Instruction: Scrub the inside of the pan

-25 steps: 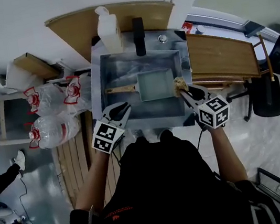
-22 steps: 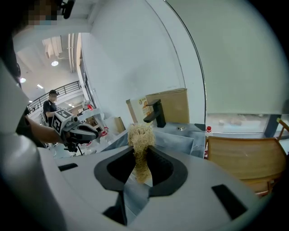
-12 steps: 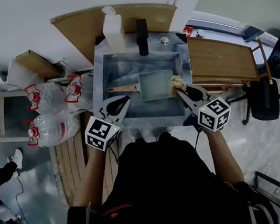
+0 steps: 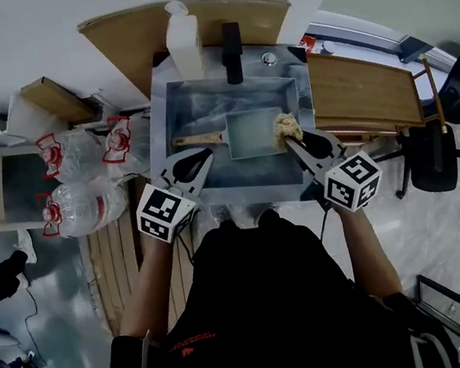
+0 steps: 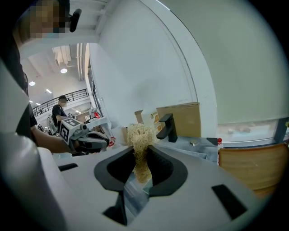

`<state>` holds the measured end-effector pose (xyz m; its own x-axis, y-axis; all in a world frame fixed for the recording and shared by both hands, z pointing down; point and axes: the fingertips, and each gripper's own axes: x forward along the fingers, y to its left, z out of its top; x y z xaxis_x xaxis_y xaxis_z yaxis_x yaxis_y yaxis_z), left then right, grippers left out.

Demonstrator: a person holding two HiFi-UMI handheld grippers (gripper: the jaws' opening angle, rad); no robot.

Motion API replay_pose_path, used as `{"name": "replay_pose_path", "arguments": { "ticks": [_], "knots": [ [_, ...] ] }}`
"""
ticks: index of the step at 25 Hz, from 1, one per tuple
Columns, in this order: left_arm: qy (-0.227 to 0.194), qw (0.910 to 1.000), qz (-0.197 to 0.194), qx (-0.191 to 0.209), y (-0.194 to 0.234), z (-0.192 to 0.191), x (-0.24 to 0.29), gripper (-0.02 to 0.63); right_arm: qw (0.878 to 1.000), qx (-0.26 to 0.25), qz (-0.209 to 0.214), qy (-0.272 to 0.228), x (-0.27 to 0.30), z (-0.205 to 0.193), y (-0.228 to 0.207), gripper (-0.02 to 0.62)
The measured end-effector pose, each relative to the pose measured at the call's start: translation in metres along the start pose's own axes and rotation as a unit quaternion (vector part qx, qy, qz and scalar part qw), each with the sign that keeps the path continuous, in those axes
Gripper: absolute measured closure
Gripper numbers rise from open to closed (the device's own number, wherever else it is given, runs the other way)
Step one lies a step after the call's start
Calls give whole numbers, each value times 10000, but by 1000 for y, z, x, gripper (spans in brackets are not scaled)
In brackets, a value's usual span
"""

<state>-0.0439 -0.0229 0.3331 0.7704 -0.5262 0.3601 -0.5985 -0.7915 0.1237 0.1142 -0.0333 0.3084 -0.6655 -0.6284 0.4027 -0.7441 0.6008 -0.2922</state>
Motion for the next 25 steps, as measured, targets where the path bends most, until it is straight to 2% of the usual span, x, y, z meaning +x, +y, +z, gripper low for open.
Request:
{"name": "replay_pose_path", "arguments": {
  "ticks": [25],
  "knots": [
    [187, 9997, -59, -164, 6, -15, 12, 578, 9997, 19, 1, 252, 14, -7, -9, 511]
  ]
}}
